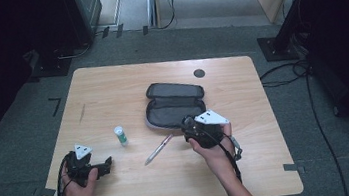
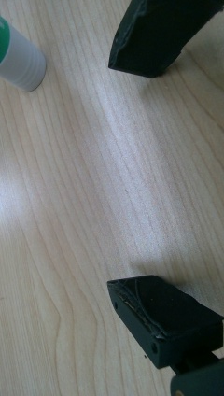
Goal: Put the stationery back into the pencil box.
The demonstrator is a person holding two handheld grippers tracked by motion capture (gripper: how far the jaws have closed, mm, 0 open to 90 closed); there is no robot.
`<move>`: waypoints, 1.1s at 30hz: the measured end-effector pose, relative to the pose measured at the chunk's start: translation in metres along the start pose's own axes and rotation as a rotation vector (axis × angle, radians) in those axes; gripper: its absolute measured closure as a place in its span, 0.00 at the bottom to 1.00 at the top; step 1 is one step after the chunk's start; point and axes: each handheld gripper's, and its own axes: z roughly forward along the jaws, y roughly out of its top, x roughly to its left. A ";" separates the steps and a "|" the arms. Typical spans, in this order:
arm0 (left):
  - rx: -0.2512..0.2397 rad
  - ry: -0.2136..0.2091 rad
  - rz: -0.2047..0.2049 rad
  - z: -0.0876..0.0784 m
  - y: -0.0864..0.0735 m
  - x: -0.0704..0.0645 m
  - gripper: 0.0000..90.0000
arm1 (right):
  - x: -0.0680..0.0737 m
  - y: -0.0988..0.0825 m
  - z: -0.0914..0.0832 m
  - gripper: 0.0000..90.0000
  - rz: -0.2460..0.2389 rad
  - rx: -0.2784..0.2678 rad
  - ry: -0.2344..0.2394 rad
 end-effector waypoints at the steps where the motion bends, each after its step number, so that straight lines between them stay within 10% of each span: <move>1: -0.001 0.000 -0.001 0.000 0.000 0.000 0.00 | 0.000 0.002 0.000 0.46 0.004 -0.002 -0.001; 33: 0.000 0.001 0.001 0.000 0.000 0.000 0.00 | -0.026 0.048 0.037 0.46 -0.029 0.000 -0.063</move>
